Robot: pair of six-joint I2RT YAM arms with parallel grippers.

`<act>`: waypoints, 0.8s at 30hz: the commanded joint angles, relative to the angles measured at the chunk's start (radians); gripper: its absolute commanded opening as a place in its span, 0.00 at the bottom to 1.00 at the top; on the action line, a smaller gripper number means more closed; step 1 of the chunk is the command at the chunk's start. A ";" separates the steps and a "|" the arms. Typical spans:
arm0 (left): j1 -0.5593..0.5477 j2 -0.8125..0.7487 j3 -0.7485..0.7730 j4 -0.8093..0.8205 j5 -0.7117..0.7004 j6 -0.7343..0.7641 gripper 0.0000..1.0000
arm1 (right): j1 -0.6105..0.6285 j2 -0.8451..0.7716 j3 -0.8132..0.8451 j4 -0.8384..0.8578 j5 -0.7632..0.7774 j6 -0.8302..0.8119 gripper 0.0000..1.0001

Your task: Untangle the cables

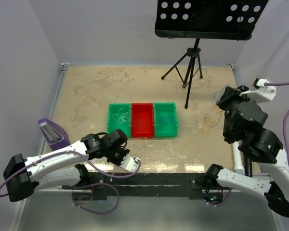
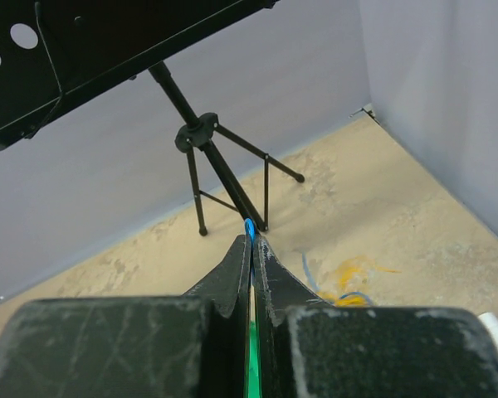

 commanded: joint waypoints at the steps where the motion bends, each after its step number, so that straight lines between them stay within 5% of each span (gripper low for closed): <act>1: 0.003 -0.033 0.029 -0.040 -0.039 0.044 0.00 | -0.001 -0.016 0.041 0.046 0.021 -0.034 0.00; 7: 0.006 -0.009 0.280 -0.137 -0.062 0.038 0.00 | -0.001 -0.004 0.017 0.003 -0.073 0.047 0.00; 14: 0.031 -0.019 0.640 0.036 -0.385 -0.073 0.00 | -0.001 -0.010 -0.048 0.010 -0.131 0.105 0.00; 24: 0.032 -0.159 0.677 0.368 -0.620 -0.016 0.00 | -0.001 0.004 -0.063 0.030 -0.157 0.120 0.00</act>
